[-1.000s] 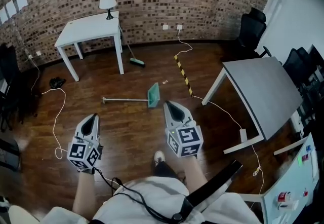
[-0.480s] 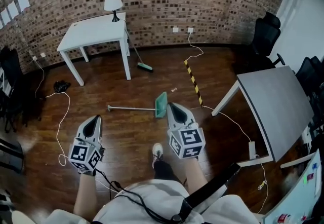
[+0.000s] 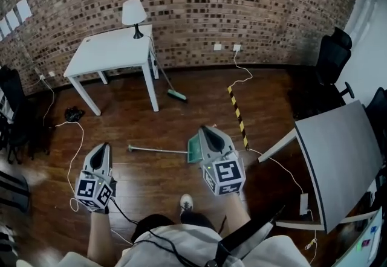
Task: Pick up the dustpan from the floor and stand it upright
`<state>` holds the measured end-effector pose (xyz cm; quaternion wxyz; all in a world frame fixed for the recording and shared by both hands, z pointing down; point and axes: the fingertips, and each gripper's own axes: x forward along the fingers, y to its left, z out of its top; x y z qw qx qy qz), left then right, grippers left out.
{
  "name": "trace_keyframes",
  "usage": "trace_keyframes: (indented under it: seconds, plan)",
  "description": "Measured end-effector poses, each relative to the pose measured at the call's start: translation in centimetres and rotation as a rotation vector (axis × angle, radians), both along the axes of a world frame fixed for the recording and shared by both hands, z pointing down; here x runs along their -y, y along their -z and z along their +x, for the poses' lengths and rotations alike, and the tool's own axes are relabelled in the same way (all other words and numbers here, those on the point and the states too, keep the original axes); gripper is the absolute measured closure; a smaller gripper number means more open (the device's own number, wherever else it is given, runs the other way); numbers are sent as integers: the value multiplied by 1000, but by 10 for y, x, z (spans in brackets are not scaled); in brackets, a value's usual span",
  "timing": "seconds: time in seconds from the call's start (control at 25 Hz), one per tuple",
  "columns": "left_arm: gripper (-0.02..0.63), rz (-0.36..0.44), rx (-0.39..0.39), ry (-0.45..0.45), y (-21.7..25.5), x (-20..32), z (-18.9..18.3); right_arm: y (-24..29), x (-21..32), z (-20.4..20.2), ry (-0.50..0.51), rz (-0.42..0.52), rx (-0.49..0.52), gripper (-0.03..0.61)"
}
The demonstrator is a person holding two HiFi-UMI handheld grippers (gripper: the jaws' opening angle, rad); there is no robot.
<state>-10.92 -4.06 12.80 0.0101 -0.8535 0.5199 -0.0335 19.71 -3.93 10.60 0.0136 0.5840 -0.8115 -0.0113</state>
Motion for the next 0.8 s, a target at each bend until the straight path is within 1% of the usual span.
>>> trace_keyframes:
  seconds: [0.12, 0.24, 0.36, 0.48, 0.56, 0.68, 0.8]
  plan:
    - [607, -16, 9, -14, -3, 26, 3, -7, 27, 11, -46, -23, 13, 588]
    - [607, -41, 12, -20, -10, 54, 5, -18, 46, 14, -64, -45, 31, 588]
    - [607, -53, -1, -46, -15, 69, 13, -30, 56, 13, -67, -70, 32, 588]
    - [607, -61, -21, -59, -19, 83, 18, -36, 63, 8, -71, -76, -8, 588]
    - [607, -64, -25, -70, -20, 93, 18, -34, 70, 2, -67, -74, -13, 588]
    - [607, -68, -26, -90, -23, 104, 16, -31, 79, -6, -56, -74, -19, 588]
    - [607, -91, -38, -86, -32, 109, 5, -34, 87, -16, -35, -92, -36, 584]
